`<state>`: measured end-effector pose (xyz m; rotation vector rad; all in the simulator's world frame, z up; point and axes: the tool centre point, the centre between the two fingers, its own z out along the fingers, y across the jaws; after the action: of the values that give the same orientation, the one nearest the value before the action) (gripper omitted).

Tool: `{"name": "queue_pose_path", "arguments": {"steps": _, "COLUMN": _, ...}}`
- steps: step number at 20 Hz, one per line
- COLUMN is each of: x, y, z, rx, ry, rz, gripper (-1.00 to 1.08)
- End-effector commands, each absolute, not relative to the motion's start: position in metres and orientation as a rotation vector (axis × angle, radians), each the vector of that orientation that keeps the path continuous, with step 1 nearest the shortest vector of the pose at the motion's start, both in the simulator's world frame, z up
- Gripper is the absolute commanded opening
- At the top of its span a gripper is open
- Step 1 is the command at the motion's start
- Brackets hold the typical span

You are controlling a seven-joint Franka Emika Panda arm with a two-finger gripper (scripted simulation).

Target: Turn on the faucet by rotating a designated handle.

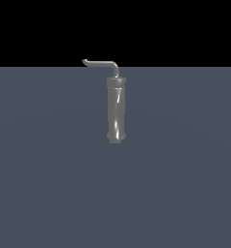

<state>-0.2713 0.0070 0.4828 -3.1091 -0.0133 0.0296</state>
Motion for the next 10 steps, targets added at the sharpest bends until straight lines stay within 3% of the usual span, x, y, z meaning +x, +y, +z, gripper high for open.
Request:
{"name": "queue_pose_path", "arguments": {"steps": 1, "x": -0.2713, "y": 0.0069, "z": 0.4828, "rx": -3.109, "ry": -0.013, "rz": 0.030, "gripper": -1.00}}
{"name": "queue_pose_path", "arguments": {"steps": 10, "x": -0.2659, "y": 0.0087, "z": 0.4734, "rx": -3.145, "ry": -0.069, "rz": 0.063, "gripper": -1.00}}
